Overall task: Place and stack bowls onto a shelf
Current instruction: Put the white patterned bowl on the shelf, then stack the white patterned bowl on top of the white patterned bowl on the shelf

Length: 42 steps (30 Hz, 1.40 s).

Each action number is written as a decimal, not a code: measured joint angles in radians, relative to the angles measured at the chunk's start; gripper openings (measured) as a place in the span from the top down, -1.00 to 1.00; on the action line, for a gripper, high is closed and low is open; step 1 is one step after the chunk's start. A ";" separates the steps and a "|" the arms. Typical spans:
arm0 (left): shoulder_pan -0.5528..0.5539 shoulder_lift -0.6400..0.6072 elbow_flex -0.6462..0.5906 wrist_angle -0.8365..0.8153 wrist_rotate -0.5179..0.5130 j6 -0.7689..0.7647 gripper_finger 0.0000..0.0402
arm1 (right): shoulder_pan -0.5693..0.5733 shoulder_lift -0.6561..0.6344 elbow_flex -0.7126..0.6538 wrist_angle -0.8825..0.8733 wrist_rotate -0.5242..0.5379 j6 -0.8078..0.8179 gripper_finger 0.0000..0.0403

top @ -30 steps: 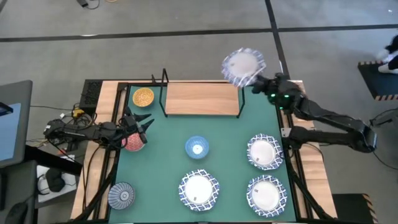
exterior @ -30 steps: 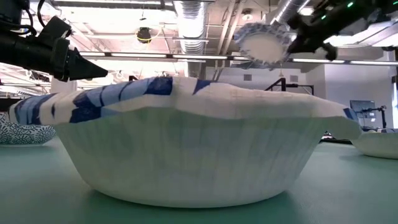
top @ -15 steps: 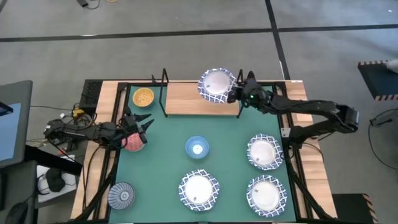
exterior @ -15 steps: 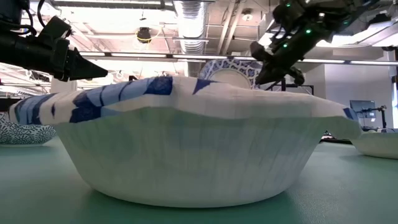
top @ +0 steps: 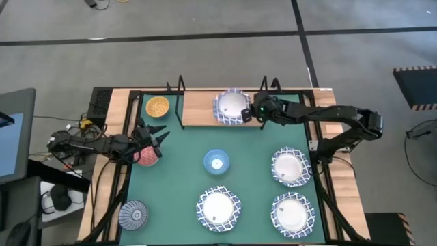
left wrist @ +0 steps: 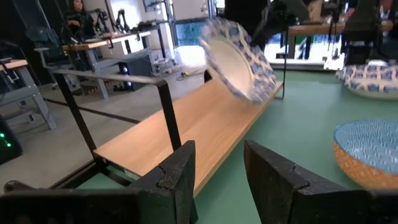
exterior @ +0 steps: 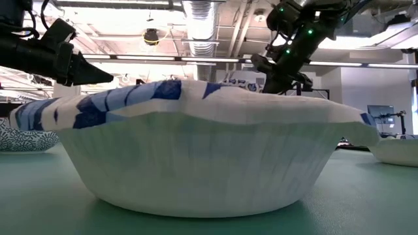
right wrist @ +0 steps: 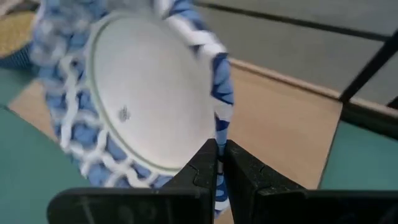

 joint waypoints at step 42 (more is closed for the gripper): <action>0.000 0.033 0.000 0.004 -0.014 -0.026 0.37 | 0.179 0.344 0.239 0.048 0.034 -0.282 0.39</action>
